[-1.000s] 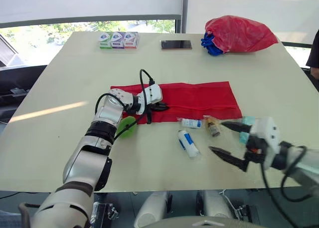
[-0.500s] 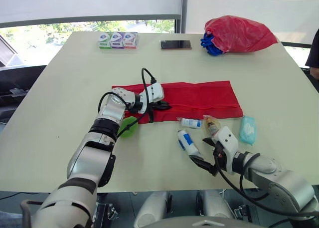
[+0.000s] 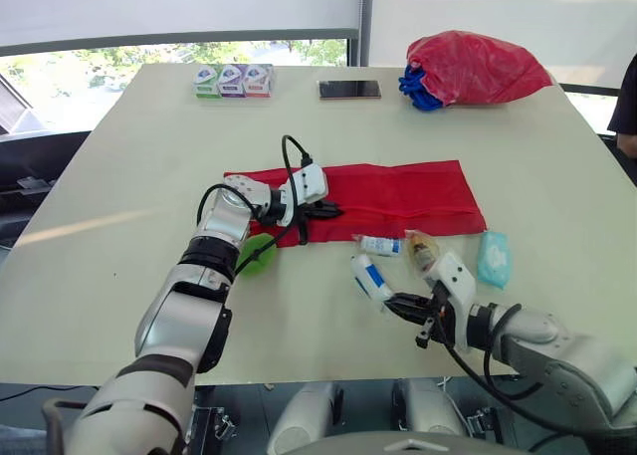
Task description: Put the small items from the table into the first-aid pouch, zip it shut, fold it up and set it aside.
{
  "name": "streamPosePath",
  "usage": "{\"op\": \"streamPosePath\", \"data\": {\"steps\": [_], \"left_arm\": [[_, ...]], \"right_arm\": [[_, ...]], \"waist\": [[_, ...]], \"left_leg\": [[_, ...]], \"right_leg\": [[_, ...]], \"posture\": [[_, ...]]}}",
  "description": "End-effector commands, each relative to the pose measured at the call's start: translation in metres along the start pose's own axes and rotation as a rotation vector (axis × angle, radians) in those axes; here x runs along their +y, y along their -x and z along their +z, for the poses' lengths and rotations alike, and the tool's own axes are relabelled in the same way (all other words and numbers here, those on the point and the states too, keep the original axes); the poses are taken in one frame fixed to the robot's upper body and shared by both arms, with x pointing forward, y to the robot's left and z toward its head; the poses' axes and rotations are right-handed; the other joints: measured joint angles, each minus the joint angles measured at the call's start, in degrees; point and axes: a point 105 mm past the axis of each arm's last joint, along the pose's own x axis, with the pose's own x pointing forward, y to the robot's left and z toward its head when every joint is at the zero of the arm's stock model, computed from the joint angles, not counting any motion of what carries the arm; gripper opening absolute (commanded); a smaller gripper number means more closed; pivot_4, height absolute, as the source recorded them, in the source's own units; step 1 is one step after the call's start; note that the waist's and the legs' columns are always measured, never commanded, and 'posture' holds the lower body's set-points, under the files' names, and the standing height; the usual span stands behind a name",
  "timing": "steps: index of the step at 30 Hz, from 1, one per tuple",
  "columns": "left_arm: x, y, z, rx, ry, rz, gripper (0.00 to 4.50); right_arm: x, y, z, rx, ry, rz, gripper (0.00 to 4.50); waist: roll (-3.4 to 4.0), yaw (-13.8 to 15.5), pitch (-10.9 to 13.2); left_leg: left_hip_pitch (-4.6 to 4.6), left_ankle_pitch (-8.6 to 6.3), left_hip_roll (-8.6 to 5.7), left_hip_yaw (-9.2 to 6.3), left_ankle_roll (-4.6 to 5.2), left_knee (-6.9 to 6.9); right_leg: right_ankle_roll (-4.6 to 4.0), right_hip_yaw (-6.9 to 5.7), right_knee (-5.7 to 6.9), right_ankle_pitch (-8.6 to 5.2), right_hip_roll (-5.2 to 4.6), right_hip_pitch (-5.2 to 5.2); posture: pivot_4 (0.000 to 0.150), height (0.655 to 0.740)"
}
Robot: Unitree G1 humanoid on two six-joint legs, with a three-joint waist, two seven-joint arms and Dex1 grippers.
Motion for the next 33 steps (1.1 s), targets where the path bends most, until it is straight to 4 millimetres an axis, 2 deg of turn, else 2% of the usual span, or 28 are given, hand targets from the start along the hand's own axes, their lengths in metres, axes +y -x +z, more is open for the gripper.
{"op": "streamPosePath", "data": {"steps": [1, 6, 9, 13, 18, 22, 27, 33], "left_arm": [[0.003, 0.002, 0.011, -0.063, -0.021, 0.015, 0.0], [0.002, 0.001, 0.014, -0.08, -0.023, 0.011, 0.0], [-0.001, -0.001, 0.02, -0.108, -0.024, -0.003, 0.0], [-0.005, -0.006, 0.025, -0.13, -0.029, -0.021, 0.0], [-0.008, -0.011, 0.033, -0.163, -0.034, -0.023, 0.0], [-0.016, -0.014, 0.034, -0.171, -0.038, -0.048, 0.0], [-0.024, -0.018, 0.036, -0.178, -0.041, -0.077, 0.0], [-0.031, -0.023, 0.038, -0.18, -0.048, -0.103, 0.0]], "right_arm": [[0.004, 0.007, 0.031, -0.119, -0.015, 0.005, 0.03], [-0.008, -0.002, 0.04, -0.116, -0.082, -0.05, 0.03], [-0.027, -0.011, 0.038, -0.07, -0.111, -0.127, 0.03], [-0.04, -0.027, 0.035, -0.017, -0.153, -0.158, 0.03], [-0.045, -0.038, 0.035, 0.014, -0.164, -0.166, 0.03], [-0.053, -0.046, 0.047, -0.04, -0.185, -0.203, 0.03], [-0.059, -0.059, 0.054, -0.046, -0.155, -0.232, 0.03], [-0.073, -0.074, 0.066, -0.048, 0.01, -0.286, 0.03]], "waist": [[0.0, -0.01, 0.0], [0.01, -0.07, 0.0], [0.01, -0.09, -0.01], [0.02, -0.15, -0.01], [0.02, -0.26, -0.01], [0.04, -0.34, -0.02], [0.05, -0.27, -0.02], [0.06, -0.36, -0.03]], "left_leg": [[0.0, 0.0, 0.0, 0.0, 0.0, 0.0], [-0.01, 0.0, 0.0, 0.01, 0.0, -0.01], [0.0, 0.0, 0.0, 0.02, 0.0, -0.01], [-0.03, 0.0, -0.01, 0.03, 0.0, -0.01], [-0.04, 0.0, 0.0, 0.05, 0.0, -0.01], [-0.02, 0.0, 0.0, 0.06, 0.0, -0.01], [-0.02, 0.0, 0.0, 0.07, 0.0, -0.01], [-0.04, 0.0, 0.0, 0.11, 0.0, -0.01]], "right_leg": [[0.0, 0.0, 0.01, 0.0, 0.0, 0.0], [-0.01, 0.03, 0.01, 0.0, -0.01, -0.02], [-0.01, 0.05, 0.04, 0.0, -0.01, -0.03], [-0.01, 0.05, 0.03, 0.0, -0.01, -0.06], [-0.01, 0.1, 0.06, 0.0, -0.03, -0.06], [-0.01, 0.12, 0.08, 0.0, -0.02, -0.07], [-0.02, 0.12, 0.08, 0.0, -0.01, -0.13], [-0.02, 0.14, 0.1, 0.01, 0.0, -0.17]], "posture": [[0.15, 0.74], [0.15, 0.74], [0.15, 0.74], [0.15, 0.74], [0.15, 0.74], [0.15, 0.74], [0.15, 0.74], [0.15, 0.74]]}}
